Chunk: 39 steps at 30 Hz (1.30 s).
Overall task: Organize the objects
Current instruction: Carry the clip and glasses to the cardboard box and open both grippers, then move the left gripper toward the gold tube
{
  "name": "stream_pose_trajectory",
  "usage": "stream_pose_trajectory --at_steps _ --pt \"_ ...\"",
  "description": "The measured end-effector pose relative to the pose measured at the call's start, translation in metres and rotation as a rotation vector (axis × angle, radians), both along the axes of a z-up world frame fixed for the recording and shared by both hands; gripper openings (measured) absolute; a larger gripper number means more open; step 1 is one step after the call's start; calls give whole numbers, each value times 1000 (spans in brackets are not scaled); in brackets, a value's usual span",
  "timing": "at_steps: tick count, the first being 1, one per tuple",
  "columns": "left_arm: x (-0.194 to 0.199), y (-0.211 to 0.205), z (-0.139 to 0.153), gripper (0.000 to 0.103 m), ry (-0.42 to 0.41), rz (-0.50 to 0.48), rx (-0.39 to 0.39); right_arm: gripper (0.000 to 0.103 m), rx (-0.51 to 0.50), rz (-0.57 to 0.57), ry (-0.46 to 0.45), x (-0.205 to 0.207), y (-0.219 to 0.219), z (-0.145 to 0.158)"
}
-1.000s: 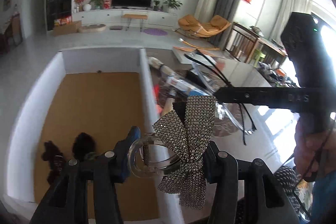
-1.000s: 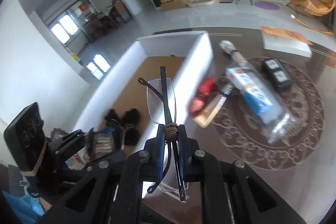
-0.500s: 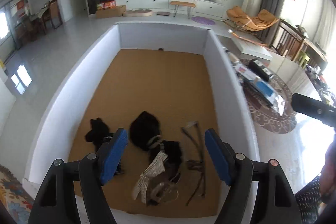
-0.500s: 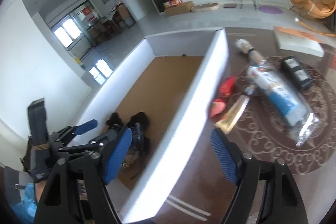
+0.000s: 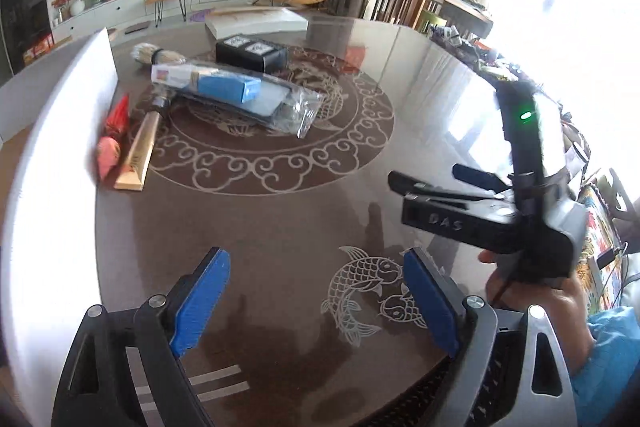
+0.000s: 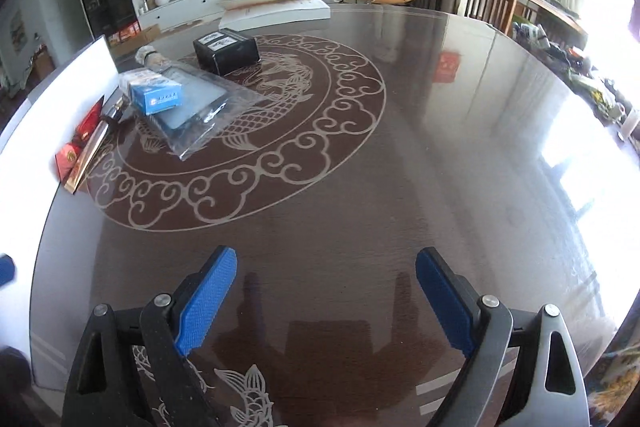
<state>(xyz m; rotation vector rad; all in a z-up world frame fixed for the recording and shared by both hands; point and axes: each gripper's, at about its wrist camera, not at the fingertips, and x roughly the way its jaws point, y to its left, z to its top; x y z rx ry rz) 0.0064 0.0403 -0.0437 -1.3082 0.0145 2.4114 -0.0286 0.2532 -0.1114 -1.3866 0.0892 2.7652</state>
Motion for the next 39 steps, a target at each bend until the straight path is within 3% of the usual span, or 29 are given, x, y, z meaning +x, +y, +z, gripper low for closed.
stream_pose_trajectory --at_steps 6,16,21,25,32,39 --pt "-12 9 -28 88 -42 21 -53 92 24 -20 50 8 0 6" --pt "-27 3 -22 88 -33 68 -97 92 -17 -9 31 8 -3 0" --pt "-49 -2 -16 88 10 100 -152 92 -40 -10 26 8 -2 0" --pt "-79 -5 -9 88 34 152 -214 92 -62 -19 29 9 2 0" --pt "-155 -51 22 88 -27 304 -178 92 -81 -20 14 8 1 -2" --pt "-202 -48 -14 88 -22 401 -328 92 -98 -10 12 9 1 -2"
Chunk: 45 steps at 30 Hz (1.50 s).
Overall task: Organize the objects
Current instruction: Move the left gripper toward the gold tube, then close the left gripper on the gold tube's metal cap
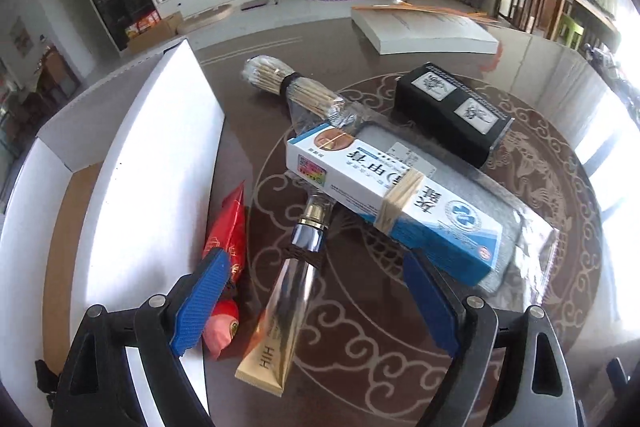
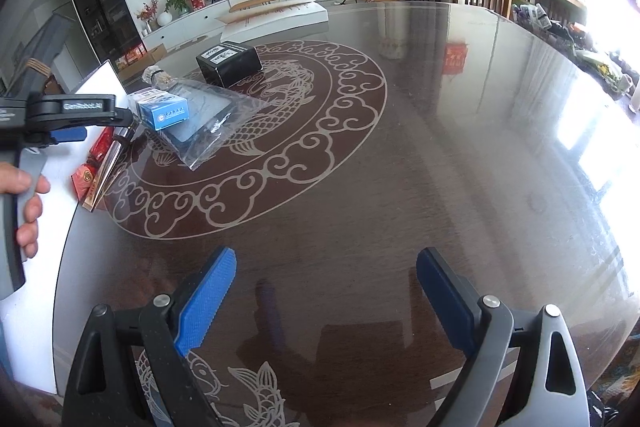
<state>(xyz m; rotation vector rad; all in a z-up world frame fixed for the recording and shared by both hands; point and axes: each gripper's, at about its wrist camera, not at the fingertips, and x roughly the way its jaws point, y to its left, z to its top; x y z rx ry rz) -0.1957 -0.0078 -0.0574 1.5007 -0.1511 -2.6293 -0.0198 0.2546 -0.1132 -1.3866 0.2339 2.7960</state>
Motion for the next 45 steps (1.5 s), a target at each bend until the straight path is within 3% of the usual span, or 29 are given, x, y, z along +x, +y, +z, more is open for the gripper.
stream_pose_trajectory --at_steps 3,10,11,13,14,18,25,30,34,41,45 --pt "-11 -10 -14 88 3 85 21 92 -20 -9 1 1 4 1" --pt "-31 -9 -31 89 20 132 -29 92 -44 -9 -9 0 5 -2" --pt "-33 -13 -32 90 24 141 9 92 -43 -7 -8 0 4 -2" --pt "-39 -25 -37 94 2 166 158 92 -44 -5 -7 0 4 -2" --pt "-42 -21 -38 103 -7 149 148 92 -46 -4 -8 0 4 -2" --pt "-37 -2 -38 103 -20 43 154 92 -54 -3 -16 -1 3 -4" --pt "21 76 -40 103 24 -195 153 92 -43 -3 -18 -3 2 -4" --pt "50 122 -32 103 -33 -361 230 92 -49 -13 -18 -1 5 -4" --pt "56 118 -17 103 -7 -338 210 92 -76 -32 -14 0 10 -2" --pt "63 96 10 103 94 -332 5 92 -83 -34 -13 -1 11 -2" --pt "55 80 9 103 132 -318 -53 92 -82 -34 -13 -1 10 -2"
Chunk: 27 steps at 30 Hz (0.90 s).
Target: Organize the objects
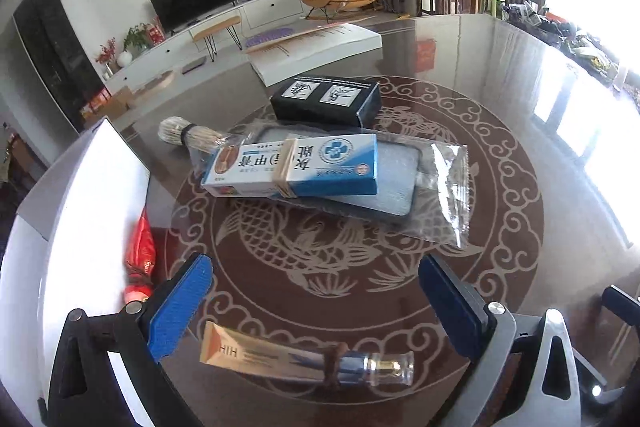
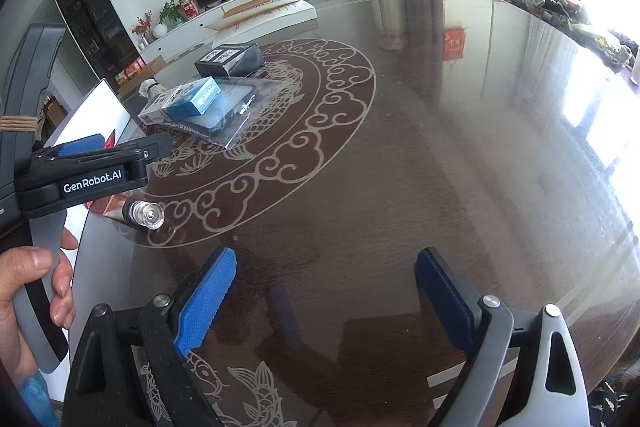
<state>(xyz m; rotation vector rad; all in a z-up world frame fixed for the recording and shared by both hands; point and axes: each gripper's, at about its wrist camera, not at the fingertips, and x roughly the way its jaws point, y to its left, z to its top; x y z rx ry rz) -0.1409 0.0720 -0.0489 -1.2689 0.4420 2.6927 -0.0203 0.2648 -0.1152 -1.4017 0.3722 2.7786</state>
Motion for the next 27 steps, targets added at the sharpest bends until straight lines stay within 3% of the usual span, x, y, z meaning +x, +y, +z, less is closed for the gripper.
stream_pose_trajectory --at_steps 4,8,12,17,20,25,27 --pt "-26 -21 -2 103 26 65 -42 92 15 3 -3 0 -2 0" --pt "-44 -59 -6 103 -40 163 26 93 24 6 -4 0 -3 -1" --pt "-46 -73 -19 103 -60 188 3 96 32 12 -6 -1 -5 -2" --pt "-50 -72 -19 103 -25 159 -30 97 61 25 -12 -1 -10 -3" --pt "-52 -73 -20 92 -11 142 -104 97 51 24 -9 0 -8 -3" --pt "-57 -81 -13 87 -13 120 -83 97 50 26 -10 1 -7 -3" --pt "-57 -93 -16 87 1 115 -130 97 47 26 -10 2 -6 -3"
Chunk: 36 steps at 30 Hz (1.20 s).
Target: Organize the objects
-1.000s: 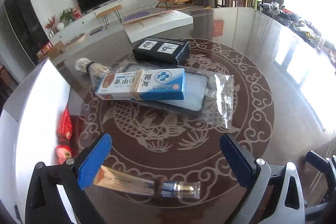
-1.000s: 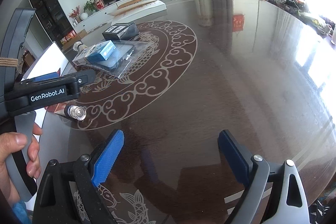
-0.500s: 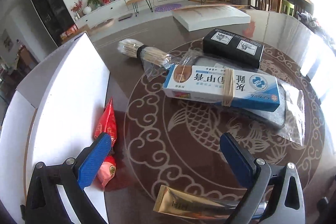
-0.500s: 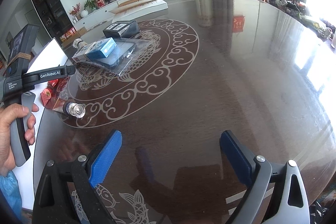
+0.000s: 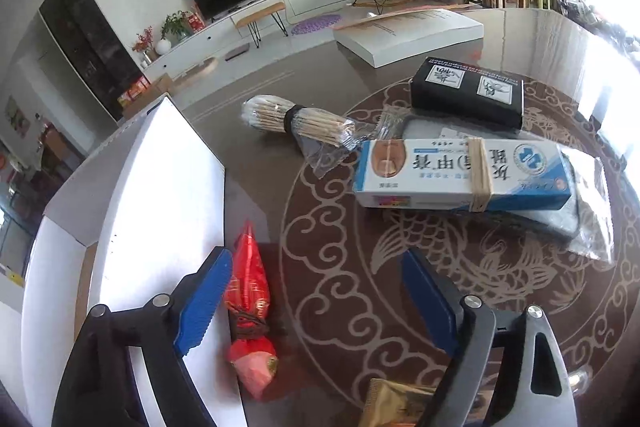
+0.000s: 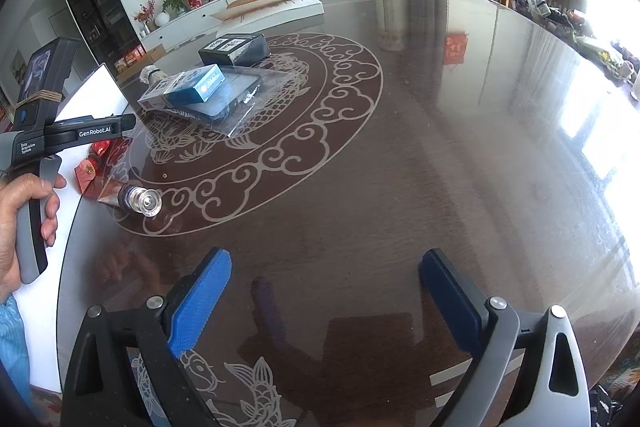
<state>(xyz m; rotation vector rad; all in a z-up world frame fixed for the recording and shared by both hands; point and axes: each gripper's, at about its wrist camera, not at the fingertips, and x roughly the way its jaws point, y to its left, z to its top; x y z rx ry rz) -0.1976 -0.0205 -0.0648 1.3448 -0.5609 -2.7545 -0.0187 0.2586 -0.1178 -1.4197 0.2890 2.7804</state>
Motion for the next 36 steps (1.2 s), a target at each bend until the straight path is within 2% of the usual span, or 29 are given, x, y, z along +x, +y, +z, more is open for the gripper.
stream_pose_trajectory --at_steps 3,4,8,12,14,17,20,21,23,25,29,33,36 --pt "1 -24 -15 87 -8 19 -120 97 -10 -3 2 1 1 0" --pt "1 -30 -18 89 -18 25 -124 98 -14 -4 3 0 1 0" --pt "2 -37 -17 93 -56 22 71 102 5 3 -3 -3 -4 -1" --pt "4 -24 -26 93 -119 16 323 102 24 18 -7 -2 -7 -2" --pt "18 6 -28 91 -93 -69 327 102 8 13 -2 -1 -5 -1" --pt "48 66 -30 91 -106 -235 325 102 2 9 -1 -2 -3 -1" --pt "73 116 -29 91 -133 -345 354 102 -1 3 -2 -2 -2 -1" --pt "76 125 -27 91 -144 -351 371 102 0 -9 -2 -2 0 0" --pt "80 128 -15 91 -137 -321 418 102 -5 -48 -1 0 8 1" --pt "85 112 6 92 -97 -271 459 102 -48 -89 22 4 21 5" --pt "108 54 36 96 -37 -127 448 102 -115 -156 42 6 39 7" --pt "136 0 17 98 -107 23 436 102 -116 -128 27 1 33 6" --pt "159 -17 -13 98 -185 75 420 102 -94 -103 30 2 26 8"
